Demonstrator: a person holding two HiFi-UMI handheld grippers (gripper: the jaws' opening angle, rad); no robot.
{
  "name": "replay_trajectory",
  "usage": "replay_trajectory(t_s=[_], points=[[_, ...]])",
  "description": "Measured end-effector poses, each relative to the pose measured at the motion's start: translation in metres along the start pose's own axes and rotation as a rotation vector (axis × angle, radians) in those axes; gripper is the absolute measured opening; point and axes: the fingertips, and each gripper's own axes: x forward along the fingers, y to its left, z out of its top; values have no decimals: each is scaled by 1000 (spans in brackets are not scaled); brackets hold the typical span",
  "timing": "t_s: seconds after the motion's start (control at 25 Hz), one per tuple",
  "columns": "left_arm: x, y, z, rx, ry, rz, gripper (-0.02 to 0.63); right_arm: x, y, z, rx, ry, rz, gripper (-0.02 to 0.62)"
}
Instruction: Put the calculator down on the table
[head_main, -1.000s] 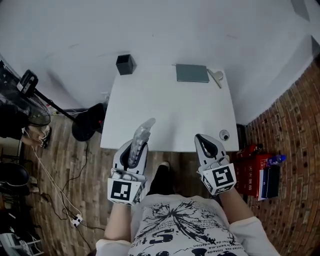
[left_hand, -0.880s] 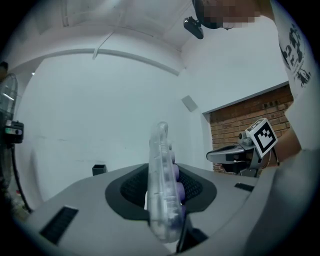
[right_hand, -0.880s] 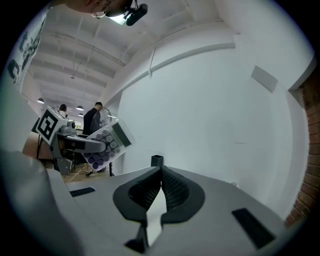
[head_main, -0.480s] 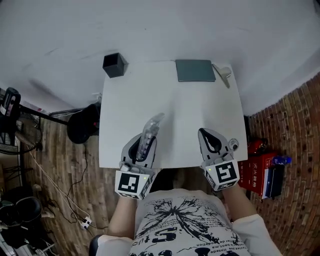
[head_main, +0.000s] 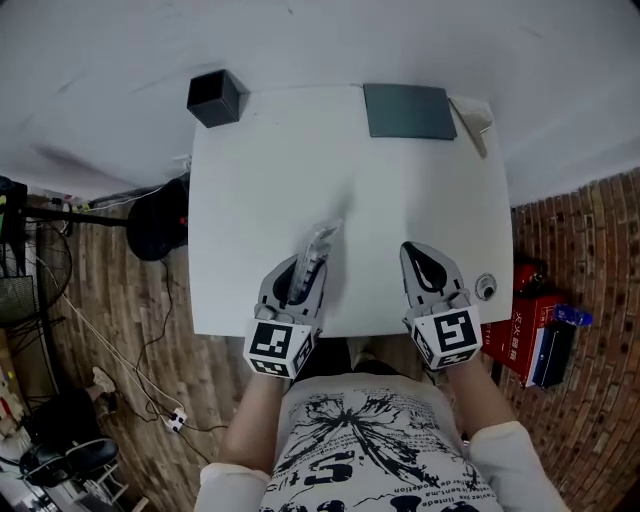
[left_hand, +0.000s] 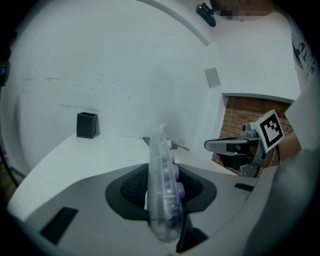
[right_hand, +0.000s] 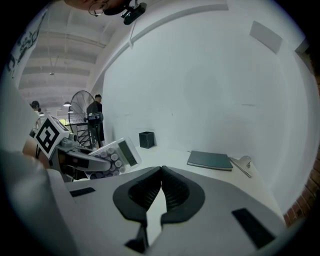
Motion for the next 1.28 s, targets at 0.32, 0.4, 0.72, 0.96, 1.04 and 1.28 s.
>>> replay_trajectory(t_s=[0.32,0.4,0.72,0.96,1.04,1.28], points=[[33,10,-42,-170,73,-10,143,21,-4,-33,35,53,6,15],[36,8,-52,-181,95,-9,143,22,-4,-38,38,62,12,15],[41,0,-65,-125,112,-9,147,18,-5,-43,42,58,20,15],[39,3,-66,-81,117,23,162,13,2,-46,37,63,38,15],[36,12,-67,-96,119,55,179,12,3,-45,32,61,43,15],[32,21,-70,-110,133,64,204,8,5,-42,14,51,54,15]])
